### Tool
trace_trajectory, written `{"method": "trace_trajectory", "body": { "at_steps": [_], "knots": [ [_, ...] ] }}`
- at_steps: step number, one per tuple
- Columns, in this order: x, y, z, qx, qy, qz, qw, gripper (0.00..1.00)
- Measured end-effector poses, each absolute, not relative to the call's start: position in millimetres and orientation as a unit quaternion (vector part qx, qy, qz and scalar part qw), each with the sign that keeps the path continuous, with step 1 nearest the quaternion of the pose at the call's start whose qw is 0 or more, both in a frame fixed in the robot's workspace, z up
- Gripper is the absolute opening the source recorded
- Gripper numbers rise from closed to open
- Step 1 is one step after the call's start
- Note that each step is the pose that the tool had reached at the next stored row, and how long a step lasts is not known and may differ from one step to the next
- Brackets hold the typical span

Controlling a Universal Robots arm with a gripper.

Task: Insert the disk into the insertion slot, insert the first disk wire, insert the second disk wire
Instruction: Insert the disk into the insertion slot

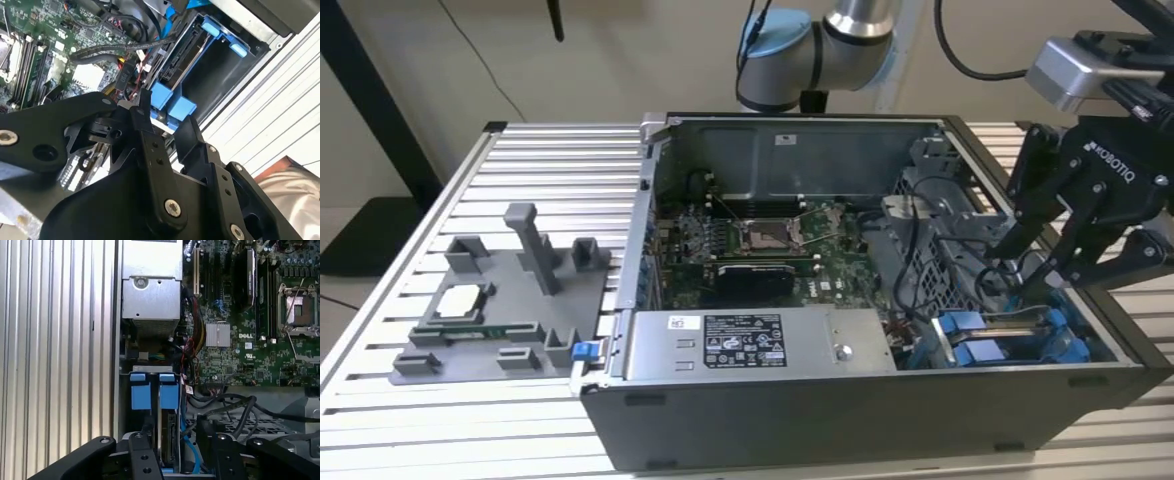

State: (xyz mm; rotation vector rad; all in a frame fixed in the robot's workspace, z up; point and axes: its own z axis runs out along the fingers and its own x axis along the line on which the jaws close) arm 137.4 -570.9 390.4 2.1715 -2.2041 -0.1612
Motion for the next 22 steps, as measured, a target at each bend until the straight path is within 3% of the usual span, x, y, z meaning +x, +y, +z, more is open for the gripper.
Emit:
{"method": "trace_trajectory", "body": {
  "at_steps": [10, 18, 22],
  "knots": [
    [136, -548, 392, 0.701, -0.711, -0.044, 0.013, 1.0],
    [133, -542, 388, 0.702, -0.712, -0.021, -0.01, 1.0],
    [128, -542, 387, 0.702, -0.712, -0.017, -0.014, 1.0]
  ]
}}
